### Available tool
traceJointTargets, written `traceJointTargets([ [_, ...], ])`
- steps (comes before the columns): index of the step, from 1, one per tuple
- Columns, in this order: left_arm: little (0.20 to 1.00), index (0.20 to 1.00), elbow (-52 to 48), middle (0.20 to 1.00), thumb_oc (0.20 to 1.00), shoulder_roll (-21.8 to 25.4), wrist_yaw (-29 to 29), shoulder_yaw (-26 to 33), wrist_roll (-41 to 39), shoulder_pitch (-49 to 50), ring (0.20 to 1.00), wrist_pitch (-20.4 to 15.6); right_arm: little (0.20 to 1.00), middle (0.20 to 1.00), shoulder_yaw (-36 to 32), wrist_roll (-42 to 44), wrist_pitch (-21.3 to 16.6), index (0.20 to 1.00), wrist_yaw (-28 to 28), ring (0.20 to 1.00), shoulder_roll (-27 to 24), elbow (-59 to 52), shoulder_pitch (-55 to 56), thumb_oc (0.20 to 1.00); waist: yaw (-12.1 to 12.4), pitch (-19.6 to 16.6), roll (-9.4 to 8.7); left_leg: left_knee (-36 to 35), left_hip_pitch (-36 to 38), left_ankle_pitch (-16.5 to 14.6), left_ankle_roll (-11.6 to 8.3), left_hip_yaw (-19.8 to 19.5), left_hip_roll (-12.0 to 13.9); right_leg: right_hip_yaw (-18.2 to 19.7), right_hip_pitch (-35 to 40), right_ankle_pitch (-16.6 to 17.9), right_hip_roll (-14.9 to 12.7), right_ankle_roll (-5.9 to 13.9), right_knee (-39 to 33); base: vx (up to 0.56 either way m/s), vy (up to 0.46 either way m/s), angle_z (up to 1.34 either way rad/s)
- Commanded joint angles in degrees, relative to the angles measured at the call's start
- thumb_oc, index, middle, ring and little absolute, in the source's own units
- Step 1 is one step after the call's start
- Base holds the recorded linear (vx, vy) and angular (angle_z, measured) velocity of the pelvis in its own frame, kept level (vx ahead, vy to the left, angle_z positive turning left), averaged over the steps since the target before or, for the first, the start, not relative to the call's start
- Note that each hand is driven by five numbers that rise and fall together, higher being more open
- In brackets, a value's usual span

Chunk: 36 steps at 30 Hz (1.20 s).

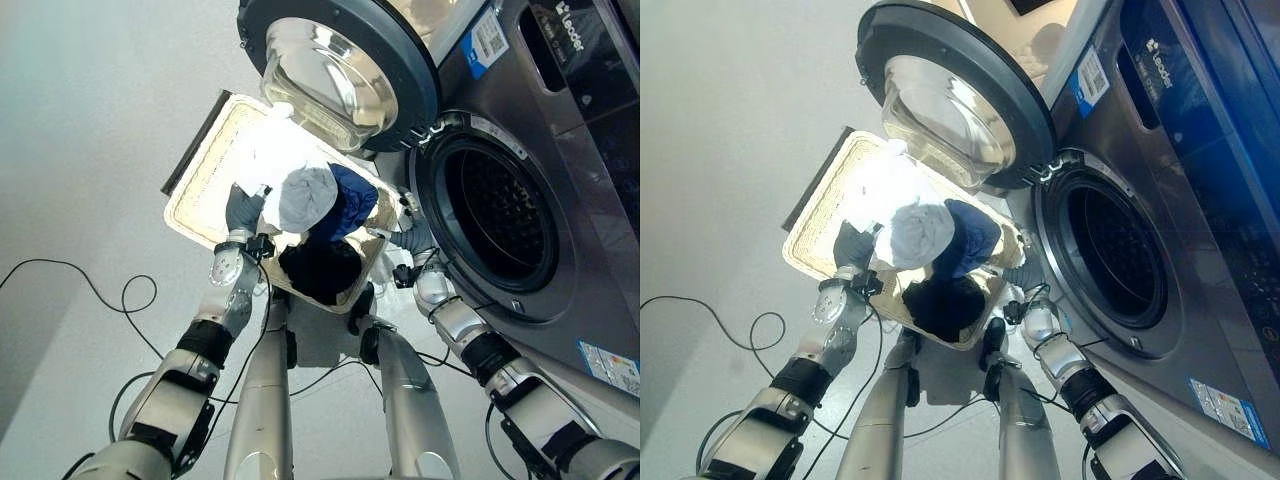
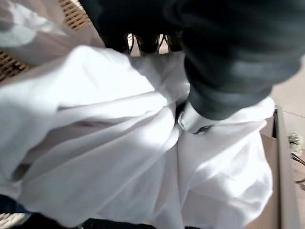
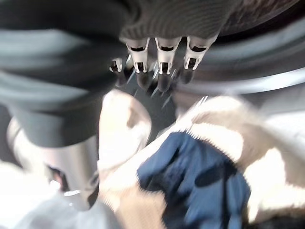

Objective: Put the clothes into the washing machine.

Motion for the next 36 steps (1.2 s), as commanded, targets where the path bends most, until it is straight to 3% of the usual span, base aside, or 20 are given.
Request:
traceJointTargets([
  [1, 0.2, 0.2, -6.22, 0.2, 0.2, -1.48, -4.05, -0.65, 2.17, -2.9, 0.2, -1.68, 1.0, 1.0, -1.22, 7.2, -3.09, 1.0, 9.94, 1.0, -2.26, -4.77, -1.67, 1.0, 1.21, -1.43, 3.31, 3.74, 1.69, -6.97, 0.46, 4.09, -3.24, -5.0, 1.95, 2.38, -2.81, 5.99, -1.3, -0.01, -0.077, 0.09],
  [6, 0.2, 0.2, -6.95, 0.2, 0.2, -0.85, -6.62, -2.1, 1.9, -4.75, 0.2, 0.35, 1.0, 1.0, -0.73, 15.19, 1.09, 1.0, 17.9, 1.0, -2.4, -3.37, -5.92, 1.0, 2.0, -1.43, 3.81, 4.39, 2.07, -7.13, 0.57, 3.51, -3.68, -5.87, 2.47, 2.29, -3.57, 5.87, -0.72, -0.01, -0.06, 0.16],
  [7, 0.2, 0.2, -7.52, 0.2, 0.2, -0.61, -7.58, -2.69, 2.08, -5.47, 0.2, 1.39, 1.0, 1.0, -0.45, 19.05, 3.72, 1.0, 20.58, 1.0, -2.36, -2.3, -7.82, 1.0, 2.41, -1.43, 4.01, 4.5, 2.05, -7.07, 0.57, 3.42, -3.74, -6.32, 2.52, 2.3, -3.85, 5.75, -0.56, -0.02, -0.045, 0.07],
  [15, 0.2, 0.2, -8.56, 0.2, 0.2, -0.06, -8.9, -3.95, 2.84, -6.37, 0.2, 2.77, 1.0, 1.0, -0.16, 25.89, 7.74, 1.0, 25.23, 1.0, -2.22, 0.2, -10.88, 1.0, 3.16, -1.43, 4.48, 4.55, 2.39, -7.02, 0.59, 3.02, -4.07, -7.04, 3.0, 2.3, -4.23, 5.57, -0.52, 0.0, -0.026, 0.06],
  [17, 0.2, 0.2, -9.13, 0.2, 0.2, 0.76, -11.9, -6.61, 1.8, -7.81, 0.2, 4.98, 1.0, 1.0, 0.48, 30.42, 12.24, 1.0, 27.3, 1.0, -1.6, 4.71, -15.17, 1.0, 4.09, -1.43, 5.16, 5.13, 3.87, -8.15, 0.34, 2.33, -4.69, -6.94, 4.48, 1.11, -4.58, 5.92, 0.24, 0.05, -0.066, 0.19],
  [31, 0.2, 0.2, -8.86, 0.2, 0.2, 0.56, -14.01, -10.39, 1.14, -11.48, 0.2, 6.79, 1.0, 1.0, 2.95, 26.06, 17.31, 1.0, 28.56, 1.0, 0.03, 10.43, -21.57, 1.0, 4.79, -1.43, 6.36, 5.13, 3.95, -7.46, 0.85, 1.52, -5.82, -6.54, 4.33, 2.01, -4.36, 5.68, -0.2, 0.0, 0.006, 0.05],
  [36, 0.2, 0.2, -9.32, 0.2, 0.2, 0.35, -13.68, -10.82, 1.46, -12.24, 0.2, 6.68, 1.0, 1.0, 5.1, 26.89, 19.55, 1.0, 34.96, 1.0, 0.24, 9.67, -22.19, 1.0, 4.87, -1.43, 6.58, 4.94, 3.99, -7.17, 0.97, 1.46, -6.17, -6.37, 4.35, 2.22, -4.31, 5.6, -0.54, 0.0, 0.0, 0.0],
])
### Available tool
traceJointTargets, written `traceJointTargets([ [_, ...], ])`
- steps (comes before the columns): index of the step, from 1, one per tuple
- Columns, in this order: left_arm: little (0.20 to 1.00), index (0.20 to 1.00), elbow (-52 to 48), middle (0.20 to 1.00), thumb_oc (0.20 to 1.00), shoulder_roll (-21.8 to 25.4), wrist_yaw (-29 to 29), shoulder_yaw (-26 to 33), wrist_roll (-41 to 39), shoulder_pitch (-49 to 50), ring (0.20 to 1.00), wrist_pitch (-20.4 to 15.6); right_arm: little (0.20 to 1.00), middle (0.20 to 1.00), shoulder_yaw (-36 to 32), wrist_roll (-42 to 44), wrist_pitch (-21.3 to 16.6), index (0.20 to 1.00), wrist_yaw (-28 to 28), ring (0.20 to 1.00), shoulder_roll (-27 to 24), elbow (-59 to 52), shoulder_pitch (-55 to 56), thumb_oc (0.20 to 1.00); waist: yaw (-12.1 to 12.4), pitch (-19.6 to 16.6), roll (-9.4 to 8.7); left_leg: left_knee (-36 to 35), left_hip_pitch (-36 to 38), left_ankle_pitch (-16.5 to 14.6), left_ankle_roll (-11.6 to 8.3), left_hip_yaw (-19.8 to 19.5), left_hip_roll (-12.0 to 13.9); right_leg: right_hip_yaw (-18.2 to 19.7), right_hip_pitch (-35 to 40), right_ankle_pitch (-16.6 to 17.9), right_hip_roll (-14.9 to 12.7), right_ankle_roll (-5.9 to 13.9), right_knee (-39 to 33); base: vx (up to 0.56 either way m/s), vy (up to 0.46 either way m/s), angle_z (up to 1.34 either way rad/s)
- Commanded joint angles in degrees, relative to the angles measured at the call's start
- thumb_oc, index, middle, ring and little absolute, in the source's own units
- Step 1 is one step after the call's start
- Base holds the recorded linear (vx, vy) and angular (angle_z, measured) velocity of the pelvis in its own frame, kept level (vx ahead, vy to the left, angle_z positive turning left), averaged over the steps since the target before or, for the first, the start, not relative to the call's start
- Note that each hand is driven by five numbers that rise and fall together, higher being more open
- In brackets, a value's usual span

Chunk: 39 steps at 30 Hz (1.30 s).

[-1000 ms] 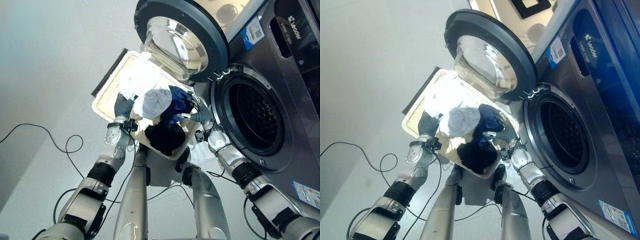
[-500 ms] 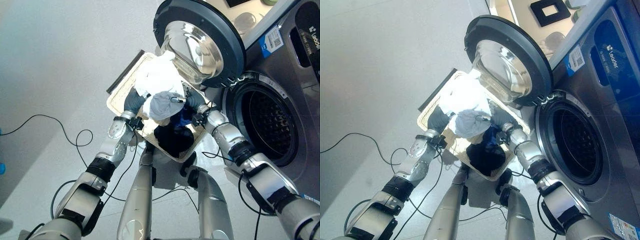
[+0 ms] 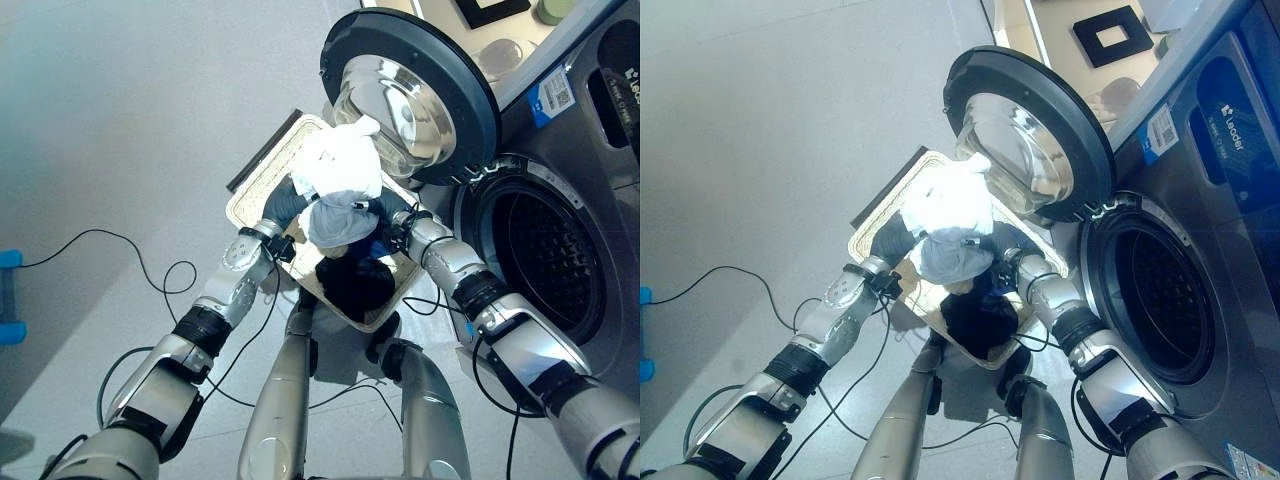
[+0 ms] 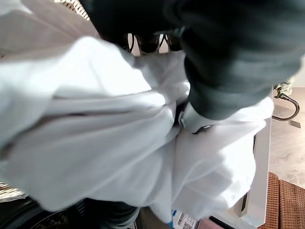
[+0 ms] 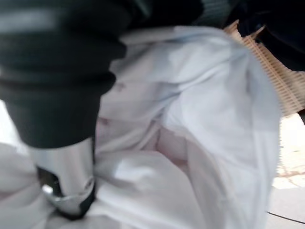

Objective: Put the clothes into the washing machine.

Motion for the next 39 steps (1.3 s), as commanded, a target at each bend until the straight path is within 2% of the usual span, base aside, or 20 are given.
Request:
traceJointTargets([
  [1, 0.2, 0.2, -4.65, 0.2, 0.2, -4.81, -2.57, -1.05, -0.01, -6.16, 0.2, -3.53, 1.0, 1.0, 2.5, 2.7, 0.54, 1.0, 8.35, 1.0, 0.36, -2.36, -2.91, 1.0, 0.31, -1.37, 3.27, 5.33, 0.67, -7.34, 1.27, 5.48, -2.88, -2.17, 0.37, 6.28, -0.34, 5.05, -4.93, 0.0, 0.0, 0.0],
  [3, 0.2, 0.2, -4.49, 0.2, 0.2, -4.82, -2.55, -1.14, 0.17, -6.33, 0.2, -3.52, 1.0, 1.0, 2.53, 3.78, 0.62, 1.0, 9.55, 1.0, 0.61, -2.66, -2.72, 1.0, 0.3, -1.37, 3.25, 5.36, 0.67, -7.3, 1.33, 5.42, -2.99, -2.11, 0.38, 6.32, -0.28, 5.05, -4.94, 0.0, -0.003, 0.04],
  [9, 0.2, 0.2, -3.27, 0.2, 0.2, -4.77, -1.46, -1.9, 0.58, -7.53, 0.2, -2.7, 1.0, 1.0, 1.25, 14.13, -0.45, 1.0, 15.45, 1.0, 2.06, -6.01, -1.61, 1.0, -0.15, -1.37, 2.99, 5.76, 0.43, -7.29, 1.41, 5.49, -3.07, -1.7, -0.1, 6.53, -0.02, 5.29, -4.6, 0.0, -0.003, 0.03],
  [12, 0.2, 0.2, -1.83, 0.2, 0.2, -4.84, -1.1, -2.28, 1.09, -7.97, 0.2, -2.36, 1.0, 1.0, -0.09, 20.42, -1.56, 1.0, 20.4, 1.0, 2.86, -7.42, -0.77, 1.0, -0.55, -1.37, 2.86, 5.38, 0.51, -7.3, 1.41, 5.67, -3.04, -1.56, -0.11, 6.7, 0.28, 5.5, -5.18, 0.0, 0.0, 0.0],
  [16, 0.2, 0.2, -1.38, 0.2, 0.2, -4.88, -1.08, -2.51, 1.03, -8.2, 0.2, -2.26, 1.0, 1.0, -0.5, 22.14, -1.62, 1.0, 21.33, 1.0, 3.08, -7.79, -0.6, 1.0, -0.66, -1.37, 2.8, 5.4, 0.48, -7.32, 1.42, 5.74, -3.02, -1.5, -0.18, 6.74, 0.32, 5.58, -5.21, 0.0, 0.0, 0.0],
  [17, 0.2, 0.2, 0.36, 0.2, 0.2, -5.21, -1.86, -2.87, 1.76, -8.78, 0.2, -1.82, 1.0, 1.0, -2.03, 26.44, -1.18, 1.0, 25.13, 1.0, 3.78, -8.03, -0.34, 1.0, -1.04, -1.37, 2.63, 5.36, 0.17, -7.33, 1.29, 6.03, -2.91, -1.43, -0.41, 6.93, 0.48, 5.83, -5.65, -0.03, -0.02, -0.01],
  [18, 0.2, 0.2, 0.74, 0.2, 0.2, -5.41, -1.98, -3.09, 2.62, -9.18, 0.2, -1.18, 1.0, 1.0, -2.39, 27.06, -1.08, 1.0, 26.12, 1.0, 4.11, -8.14, -0.29, 1.0, -1.17, -1.37, 2.54, 5.19, -0.05, -7.25, 1.23, 6.14, -2.81, -1.49, -0.54, 7.08, 0.52, 5.93, -6.0, -0.04, -0.018, -0.01],
  [21, 0.2, 0.2, 2.27, 0.2, 0.2, -5.66, -2.3, -4.19, 3.41, -10.03, 0.2, -1.24, 1.0, 1.0, -2.15, 24.79, -2.15, 1.0, 24.85, 1.0, 3.86, -6.65, -0.71, 1.0, -1.45, -1.37, 2.5, 5.16, -0.47, -7.19, 1.12, 6.37, -2.63, -1.6, -0.94, 7.26, 0.45, 6.08, -6.1, 0.0, 0.0, 0.0],
  [32, 0.2, 0.2, 4.22, 0.2, 0.2, -6.24, -4.23, -7.89, 3.84, -11.53, 0.2, -1.38, 1.0, 1.0, -1.36, 26.82, -5.2, 1.0, 21.0, 1.0, 3.48, -2.23, -1.83, 1.0, -1.86, -1.37, 2.62, 4.06, -0.61, -6.62, 0.94, 6.54, -2.43, -1.4, -0.92, 8.06, 0.71, 6.32, -7.74, 0.0, 0.0, 0.0],
  [33, 0.2, 0.2, 3.87, 0.2, 0.2, -6.2, -4.39, -8.36, 4.14, -11.56, 0.2, -1.28, 0.755, 0.755, -1.34, 27.8, -5.72, 0.755, 20.35, 0.755, 3.39, -2.1, -1.83, 0.755, -1.86, -1.37, 2.72, 3.9, -0.64, -6.52, 0.92, 6.57, -2.43, -1.43, -0.88, 8.09, 0.67, 6.34, -7.92, 0.0, 0.0, 0.0],
  [34, 0.2, 0.2, 3.84, 0.2, 0.2, -6.17, -4.39, -8.46, 4.24, -11.58, 0.2, -1.29, 0.551, 0.551, -1.35, 28.03, -5.76, 0.551, 20.21, 0.551, 3.38, -2.09, -1.84, 0.551, -1.86, -1.37, 2.73, 3.87, -0.64, -6.51, 0.91, 6.57, -2.42, -1.42, -0.88, 8.09, 0.67, 6.34, -7.94, 0.0, 0.0, 0.0],
  [35, 0.2, 0.2, 3.8, 0.2, 0.2, -6.0, -4.44, -8.91, 4.34, -11.79, 0.2, -1.35, 0.2, 0.2, -1.61, 29.16, -6.3, 0.2, 19.22, 0.2, 3.4, -1.83, -1.94, 0.2, -1.88, -1.37, 2.77, 3.8, -0.68, -6.48, 0.89, 6.5, -2.45, -1.39, -0.9, 8.14, 0.71, 6.35, -8.05, 0.0, 0.0, 0.0],
  [38, 0.2, 0.2, 3.28, 0.2, 0.2, -5.83, -4.18, -9.46, 5.22, -11.97, 0.2, -1.36, 0.2, 0.2, -2.41, 31.0, -7.62, 0.2, 17.7, 0.2, 3.79, -1.03, -2.17, 0.2, -1.79, -1.37, 2.91, 3.79, -0.88, -6.4, 0.84, 6.34, -2.48, -1.33, -1.09, 8.34, 0.75, 6.5, -8.13, -0.02, 0.001, 0.01],
  [39, 0.2, 0.2, 3.25, 0.2, 0.2, -5.71, -3.77, -9.49, 5.81, -12.51, 0.2, -1.75, 0.2, 0.2, -2.75, 31.41, -7.6, 0.2, 17.23, 0.2, 3.79, -0.89, -2.67, 0.2, -1.82, -1.37, 2.99, 3.47, -2.11, -4.95, 1.12, 6.45, -2.44, -1.91, -2.11, 9.77, 0.73, 5.91, -8.72, -0.07, 0.006, 0.03],
])
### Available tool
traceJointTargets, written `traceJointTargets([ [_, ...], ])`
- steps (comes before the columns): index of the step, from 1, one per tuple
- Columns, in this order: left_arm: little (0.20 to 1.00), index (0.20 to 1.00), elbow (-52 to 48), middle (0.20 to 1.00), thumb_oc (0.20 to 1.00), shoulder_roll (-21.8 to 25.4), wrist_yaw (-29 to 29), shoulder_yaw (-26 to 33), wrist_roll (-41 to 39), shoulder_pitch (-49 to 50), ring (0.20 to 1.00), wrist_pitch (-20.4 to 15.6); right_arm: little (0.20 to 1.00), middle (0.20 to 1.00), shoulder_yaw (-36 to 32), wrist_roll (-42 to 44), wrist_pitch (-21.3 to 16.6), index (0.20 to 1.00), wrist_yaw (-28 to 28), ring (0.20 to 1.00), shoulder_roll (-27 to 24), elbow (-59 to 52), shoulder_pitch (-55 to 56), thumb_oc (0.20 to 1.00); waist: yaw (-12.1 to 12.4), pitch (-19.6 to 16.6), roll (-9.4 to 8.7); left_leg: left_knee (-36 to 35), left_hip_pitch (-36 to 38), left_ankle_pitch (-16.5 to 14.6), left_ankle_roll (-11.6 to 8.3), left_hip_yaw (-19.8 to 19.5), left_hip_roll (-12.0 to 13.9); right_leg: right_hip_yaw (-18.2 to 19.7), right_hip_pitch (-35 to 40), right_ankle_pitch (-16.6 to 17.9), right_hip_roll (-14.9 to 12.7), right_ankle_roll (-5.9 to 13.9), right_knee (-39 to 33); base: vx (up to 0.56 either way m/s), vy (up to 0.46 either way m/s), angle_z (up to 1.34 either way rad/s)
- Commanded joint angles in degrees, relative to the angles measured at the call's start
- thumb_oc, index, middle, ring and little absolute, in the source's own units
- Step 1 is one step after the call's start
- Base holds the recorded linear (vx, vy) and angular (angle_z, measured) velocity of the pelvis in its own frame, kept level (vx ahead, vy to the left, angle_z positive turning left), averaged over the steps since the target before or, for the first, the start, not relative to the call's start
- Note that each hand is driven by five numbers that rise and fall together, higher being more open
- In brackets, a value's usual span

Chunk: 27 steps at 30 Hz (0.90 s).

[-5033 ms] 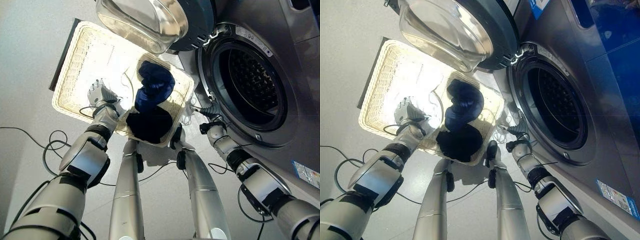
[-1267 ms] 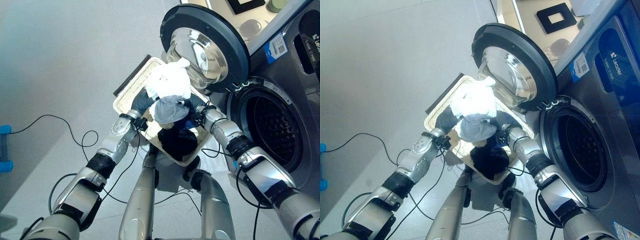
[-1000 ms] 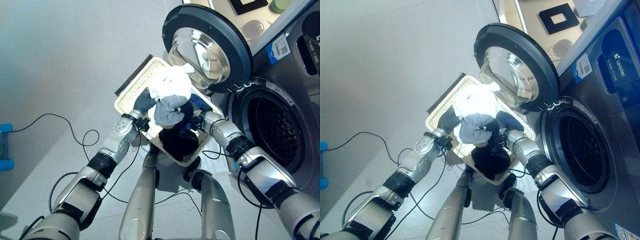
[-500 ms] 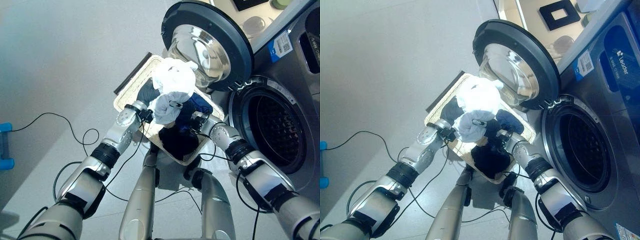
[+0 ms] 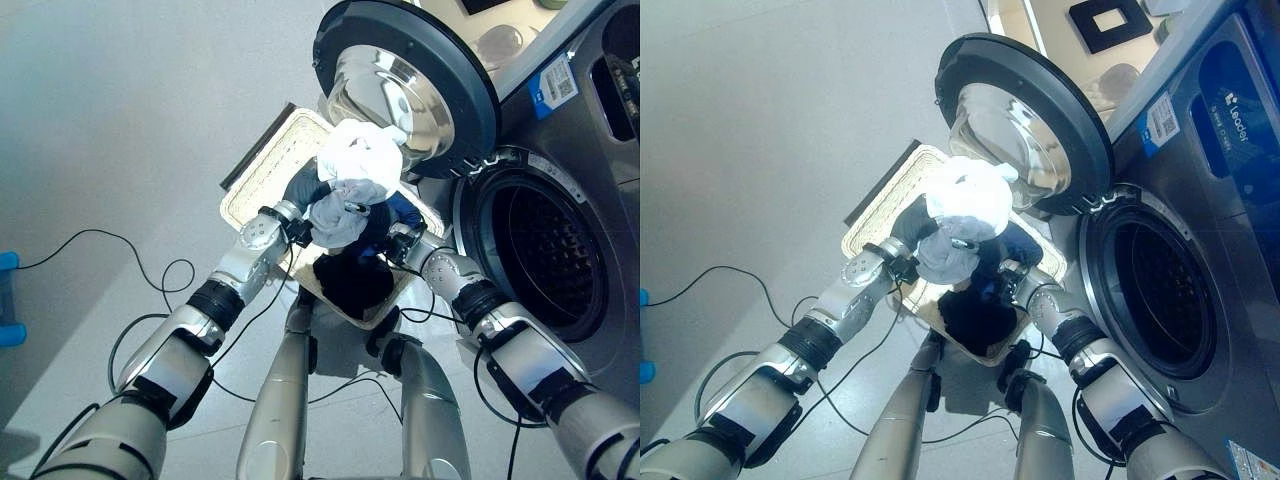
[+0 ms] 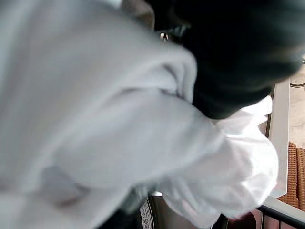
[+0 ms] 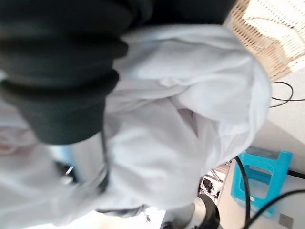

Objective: Put the clothes into the washing machine.

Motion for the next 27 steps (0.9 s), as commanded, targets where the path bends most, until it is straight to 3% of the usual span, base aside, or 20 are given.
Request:
traceJointTargets([
  [1, 0.2, 0.2, -1.87, 0.2, 0.2, -4.92, -2.41, -2.94, 5.08, -2.87, 0.2, -1.96, 0.2, 0.2, -2.01, 6.32, -4.66, 0.2, -1.35, 0.2, 2.66, -2.09, -5.18, 0.2, -0.27, -1.33, 2.87, 3.17, -0.1, -5.18, 1.07, 6.33, -2.24, -1.71, -0.12, 10.29, 0.74, 5.78, -9.24, -0.07, 0.01, 0.01],
  [17, 0.2, 0.2, -4.61, 0.2, 0.2, -4.51, -2.37, -2.84, 6.75, -1.47, 0.2, -0.67, 0.2, 0.2, -5.81, 13.8, -9.7, 0.2, -6.22, 0.2, 3.16, -0.74, -4.13, 0.2, -0.6, -1.33, 3.45, 1.54, 0.38, -4.69, 1.05, 6.8, -1.88, -1.15, -0.15, 10.45, 1.2, 6.05, -9.81, 0.0, 0.001, 0.0],
  [18, 1.0, 1.0, -4.47, 1.0, 1.0, -4.39, -2.18, -2.67, 7.14, -1.33, 1.0, 0.11, 0.2, 0.2, -6.31, 14.82, -9.76, 0.2, -6.26, 0.2, 3.26, -0.59, -3.78, 0.2, -0.78, -1.33, 3.49, 1.14, 0.57, -4.67, 1.1, 7.04, -1.76, -0.97, -0.21, 10.52, 1.37, 6.13, -9.97, 0.01, 0.01, -0.04],
  [27, 1.0, 1.0, -4.59, 1.0, 1.0, -3.67, 0.62, -1.47, 9.84, 1.03, 1.0, 0.18, 0.2, 0.2, -8.22, 19.55, -13.56, 0.2, -6.94, 0.2, 4.03, -1.24, -0.59, 0.2, -1.71, -1.33, 3.56, -0.1, 0.94, -4.45, 1.23, 8.06, -1.49, -0.04, -0.27, 10.68, 2.39, 6.25, -10.91, 0.01, 0.02, -0.09],
])
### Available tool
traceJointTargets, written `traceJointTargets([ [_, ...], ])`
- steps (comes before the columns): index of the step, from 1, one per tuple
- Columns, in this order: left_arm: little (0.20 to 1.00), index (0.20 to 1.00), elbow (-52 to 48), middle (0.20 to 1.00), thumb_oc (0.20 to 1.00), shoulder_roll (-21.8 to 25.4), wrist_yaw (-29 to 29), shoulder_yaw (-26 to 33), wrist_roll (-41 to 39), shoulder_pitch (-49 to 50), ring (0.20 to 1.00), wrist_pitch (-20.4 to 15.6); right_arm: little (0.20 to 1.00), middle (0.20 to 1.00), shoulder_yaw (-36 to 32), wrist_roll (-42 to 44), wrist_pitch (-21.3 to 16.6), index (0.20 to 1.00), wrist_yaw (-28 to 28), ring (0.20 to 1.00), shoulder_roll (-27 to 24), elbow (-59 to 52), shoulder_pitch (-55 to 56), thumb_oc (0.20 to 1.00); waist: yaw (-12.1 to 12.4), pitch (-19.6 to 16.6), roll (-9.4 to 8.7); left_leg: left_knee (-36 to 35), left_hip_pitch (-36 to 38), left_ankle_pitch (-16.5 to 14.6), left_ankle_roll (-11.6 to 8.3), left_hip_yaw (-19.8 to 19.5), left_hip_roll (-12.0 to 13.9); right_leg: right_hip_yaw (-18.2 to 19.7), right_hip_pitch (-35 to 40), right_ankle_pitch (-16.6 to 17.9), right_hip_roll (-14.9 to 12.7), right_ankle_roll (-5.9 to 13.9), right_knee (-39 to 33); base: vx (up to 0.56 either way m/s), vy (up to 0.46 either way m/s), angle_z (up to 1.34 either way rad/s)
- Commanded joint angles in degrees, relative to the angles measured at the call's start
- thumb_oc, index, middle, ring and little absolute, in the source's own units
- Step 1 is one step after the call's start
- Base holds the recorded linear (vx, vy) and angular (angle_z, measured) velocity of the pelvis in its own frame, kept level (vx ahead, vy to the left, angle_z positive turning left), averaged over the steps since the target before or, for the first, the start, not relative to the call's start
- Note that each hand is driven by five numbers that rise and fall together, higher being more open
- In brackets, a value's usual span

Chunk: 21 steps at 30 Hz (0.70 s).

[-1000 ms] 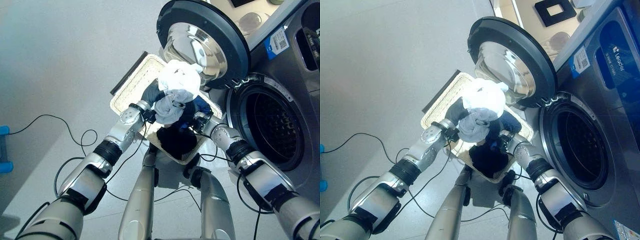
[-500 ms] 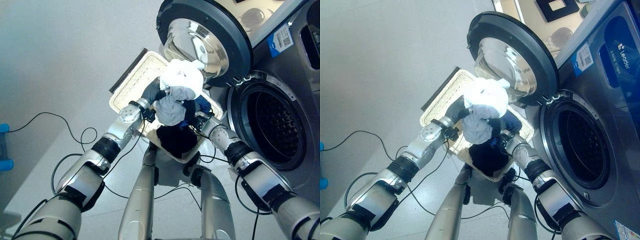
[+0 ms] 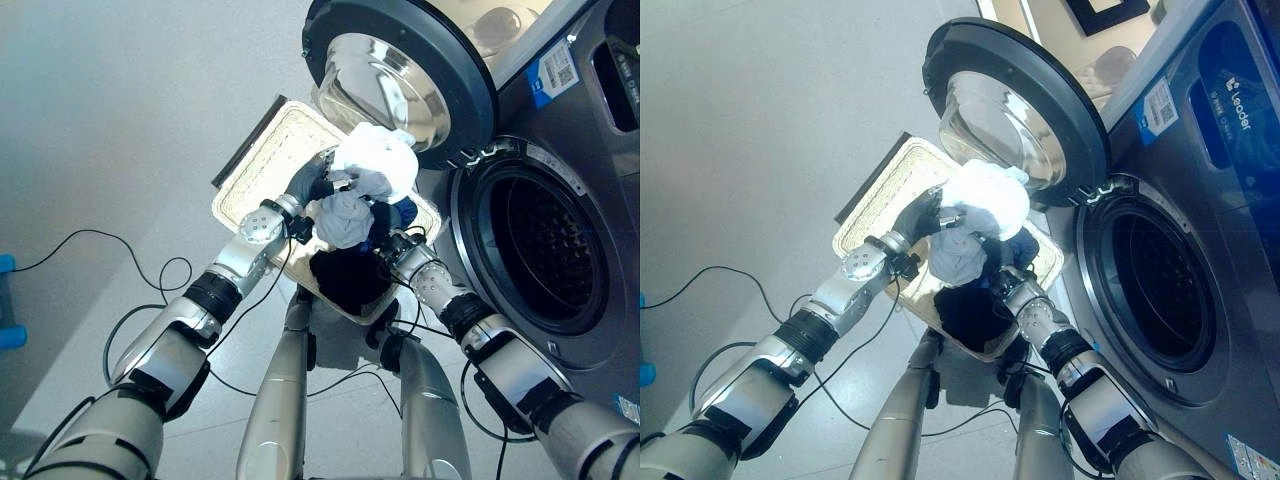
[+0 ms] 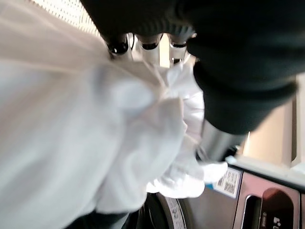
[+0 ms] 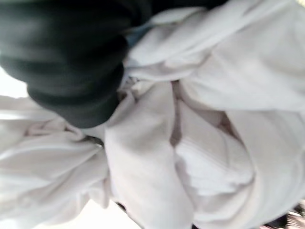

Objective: Put the clothes into the washing machine.

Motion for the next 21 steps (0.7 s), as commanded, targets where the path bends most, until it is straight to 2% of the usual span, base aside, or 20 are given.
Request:
traceJointTargets([
  [1, 1.0, 1.0, -3.9, 1.0, 1.0, -4.42, 0.51, -0.16, 4.39, 2.72, 1.0, -1.32, 0.2, 0.2, -5.29, 5.27, -6.71, 0.2, 0.33, 0.2, -0.17, -3.54, -4.16, 0.2, -1.63, -1.35, 3.56, 0.54, 1.65, -4.49, 1.23, 6.23, -2.86, -1.06, 0.95, 9.44, 1.32, 6.54, -8.67, -0.02, 0.057, -0.11],
  [10, 1.0, 1.0, -2.64, 1.0, 1.0, -4.41, 4.81, 2.04, 6.19, 4.87, 1.0, -2.47, 0.2, 0.2, -9.98, 8.33, -8.73, 0.2, 0.95, 0.2, -0.28, 0.01, -1.34, 0.2, -3.32, -1.35, 3.94, -0.83, 1.6, -4.39, 0.91, 8.29, -2.48, 0.54, 0.53, 9.96, 2.7, 6.52, -10.5, -0.01, 0.071, -0.24],
  [15, 1.0, 1.0, -1.47, 1.0, 1.0, -4.41, 7.06, 3.53, 5.92, 5.62, 1.0, -4.02, 0.2, 0.2, -13.44, 11.96, -11.25, 0.2, 2.3, 0.2, -0.79, 3.02, 0.06, 0.2, -4.19, -1.35, 4.25, -0.92, 1.69, -4.77, 0.81, 9.31, -2.42, 1.27, 0.3, 9.95, 3.21, 6.53, -10.79, 0.01, 0.067, -0.17],
  [19, 1.0, 1.0, -1.49, 1.0, 1.0, -4.03, 8.2, 3.93, 5.62, 6.04, 1.0, -4.26, 0.2, 0.2, -15.47, 13.4, -14.5, 0.2, 0.8, 0.2, -0.98, 3.55, 1.2, 0.2, -4.58, -1.35, 4.39, -0.95, 1.55, -4.77, 0.72, 9.73, -2.53, 1.48, 0.29, 10.09, 3.43, 6.46, -11.18, 0.01, 0.029, -0.12],
  [21, 1.0, 1.0, -0.97, 1.0, 1.0, -4.15, 8.47, 4.49, 5.46, 5.97, 1.0, -4.74, 0.2, 0.2, -17.12, 15.78, -14.53, 0.2, 1.35, 0.2, -0.96, 4.49, 1.2, 0.2, -4.77, -1.35, 4.45, -0.95, 1.1, -4.55, 0.69, 10.06, -2.38, 1.64, -0.16, 10.45, 3.58, 6.39, -11.34, 0.0, 0.024, -0.06],
])
